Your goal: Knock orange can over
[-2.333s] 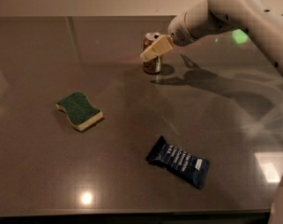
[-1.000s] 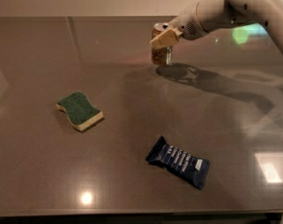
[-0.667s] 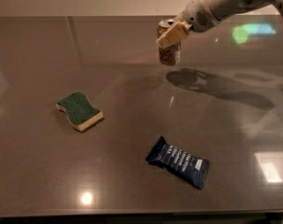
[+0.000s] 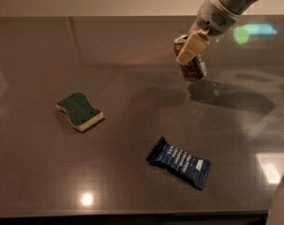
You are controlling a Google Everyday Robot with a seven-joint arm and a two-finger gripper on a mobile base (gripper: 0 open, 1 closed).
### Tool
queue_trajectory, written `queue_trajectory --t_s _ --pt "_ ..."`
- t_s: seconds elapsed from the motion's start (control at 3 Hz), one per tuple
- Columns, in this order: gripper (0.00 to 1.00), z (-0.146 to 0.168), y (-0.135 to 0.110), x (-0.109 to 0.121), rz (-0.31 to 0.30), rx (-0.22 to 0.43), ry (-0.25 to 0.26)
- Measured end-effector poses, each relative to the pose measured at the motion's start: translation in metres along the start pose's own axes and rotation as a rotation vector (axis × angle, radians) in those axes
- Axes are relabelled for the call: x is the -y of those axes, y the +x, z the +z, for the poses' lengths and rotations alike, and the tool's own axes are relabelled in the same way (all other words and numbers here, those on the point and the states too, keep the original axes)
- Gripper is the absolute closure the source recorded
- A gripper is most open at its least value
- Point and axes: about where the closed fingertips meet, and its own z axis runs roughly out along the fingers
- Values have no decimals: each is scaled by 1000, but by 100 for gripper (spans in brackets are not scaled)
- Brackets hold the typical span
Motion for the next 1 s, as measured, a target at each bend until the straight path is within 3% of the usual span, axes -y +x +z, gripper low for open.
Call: queue_trajectory --t_s 0.33,0.67,1.0 --pt "100 4 29 -10 -12 -127 -74" --pt "82 12 48 -10 -10 -208 -106" --pt "58 17 57 -6 -7 -246 -110"
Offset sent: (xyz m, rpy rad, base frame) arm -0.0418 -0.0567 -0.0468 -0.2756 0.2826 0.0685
